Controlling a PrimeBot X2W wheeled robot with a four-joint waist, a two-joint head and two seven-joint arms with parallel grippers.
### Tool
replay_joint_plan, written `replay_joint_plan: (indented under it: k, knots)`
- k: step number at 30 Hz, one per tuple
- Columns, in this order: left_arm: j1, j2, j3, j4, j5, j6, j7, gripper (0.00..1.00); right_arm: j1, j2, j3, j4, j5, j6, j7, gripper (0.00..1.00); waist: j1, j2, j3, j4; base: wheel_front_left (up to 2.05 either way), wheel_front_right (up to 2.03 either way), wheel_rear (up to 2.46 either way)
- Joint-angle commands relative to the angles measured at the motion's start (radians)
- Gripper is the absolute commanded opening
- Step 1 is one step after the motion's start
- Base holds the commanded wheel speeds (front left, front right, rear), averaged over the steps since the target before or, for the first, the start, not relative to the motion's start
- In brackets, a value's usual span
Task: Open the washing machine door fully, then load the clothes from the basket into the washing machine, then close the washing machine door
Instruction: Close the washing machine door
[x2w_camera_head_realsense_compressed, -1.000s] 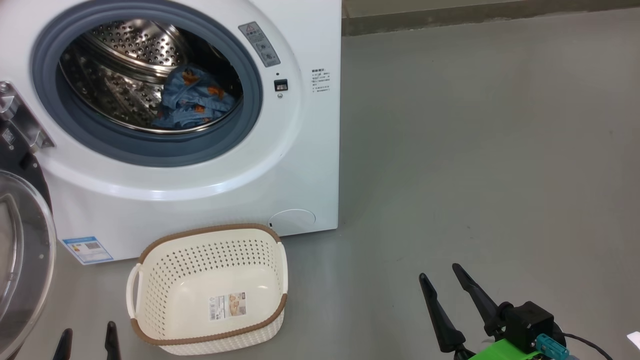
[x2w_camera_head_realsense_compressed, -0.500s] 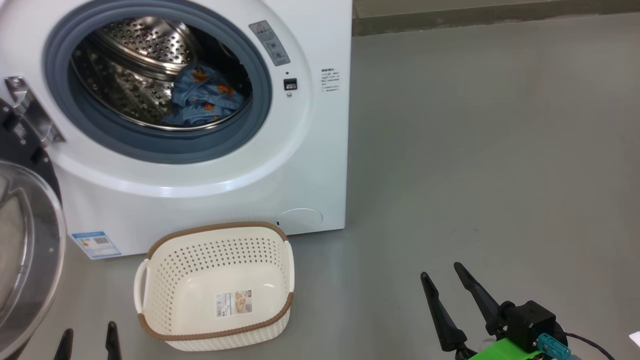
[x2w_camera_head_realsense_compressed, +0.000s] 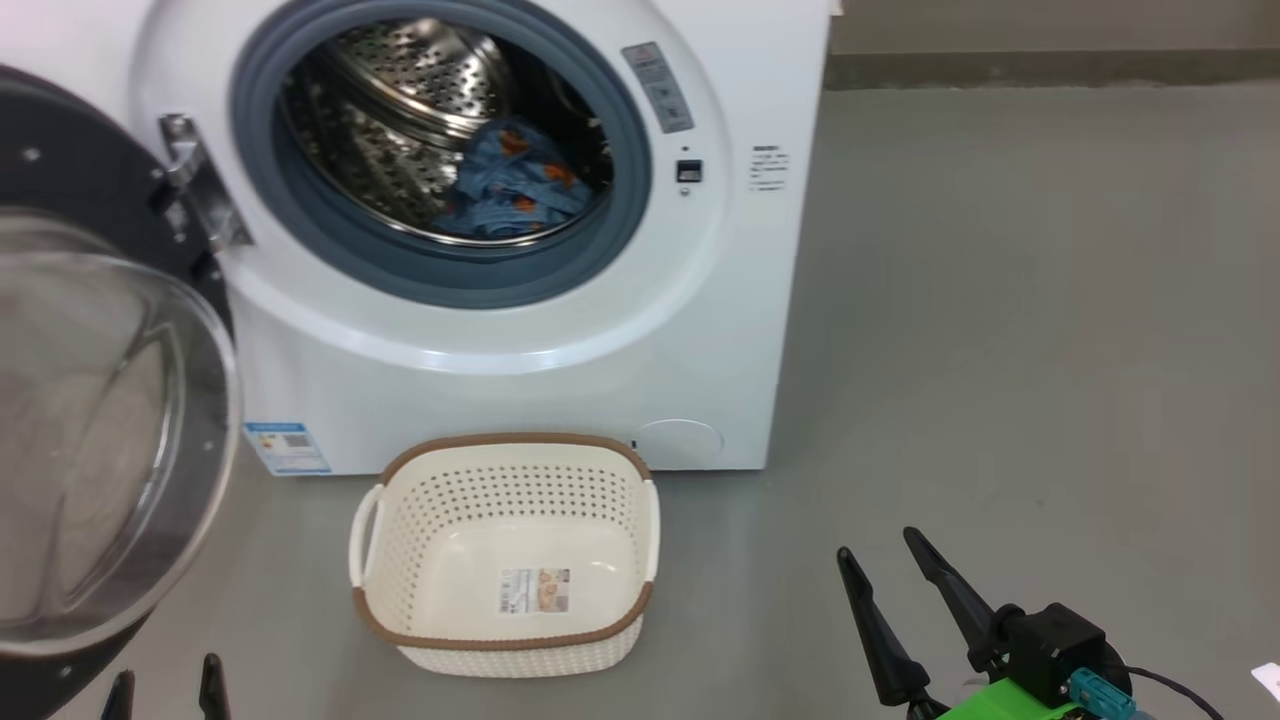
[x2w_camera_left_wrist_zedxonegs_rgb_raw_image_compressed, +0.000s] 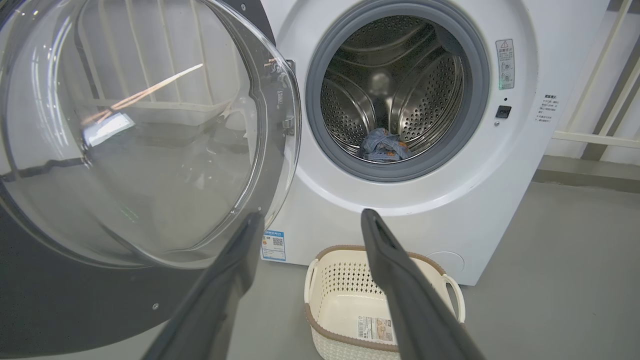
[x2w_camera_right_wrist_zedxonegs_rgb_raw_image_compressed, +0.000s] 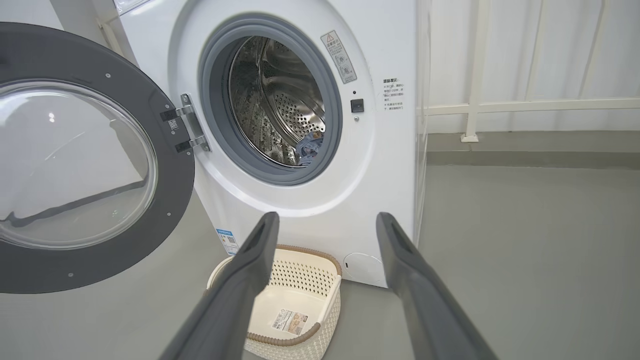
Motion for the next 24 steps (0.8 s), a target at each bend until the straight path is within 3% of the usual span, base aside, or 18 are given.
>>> replay_joint_plan:
  k: [1, 12, 24]
  knots:
    - [-0.028, 0.006, 0.037, -0.019, -0.012, -0.003, -0.005, 1.0, -0.017, 0.001, 0.028, -0.022, -0.009, 0.002, -0.005, 1.0, 0.0, 0.0, -0.012, 0.044, 0.0, 0.0, 0.0]
    - [-0.015, 0.006, 0.046, 0.005, -0.033, 0.003, -0.005, 1.0, -0.017, 0.001, 0.043, -0.013, -0.001, 0.002, -0.005, 1.0, 0.0, 0.0, -0.032, 0.18, 0.0, 0.0, 0.0]
    - [-0.011, 0.006, 0.06, 0.016, -0.051, 0.025, -0.005, 1.0, -0.034, 0.001, 0.074, -0.003, 0.01, 0.002, -0.005, 1.0, 0.0, 0.0, -0.034, 0.283, 0.0, 0.0, 0.0]
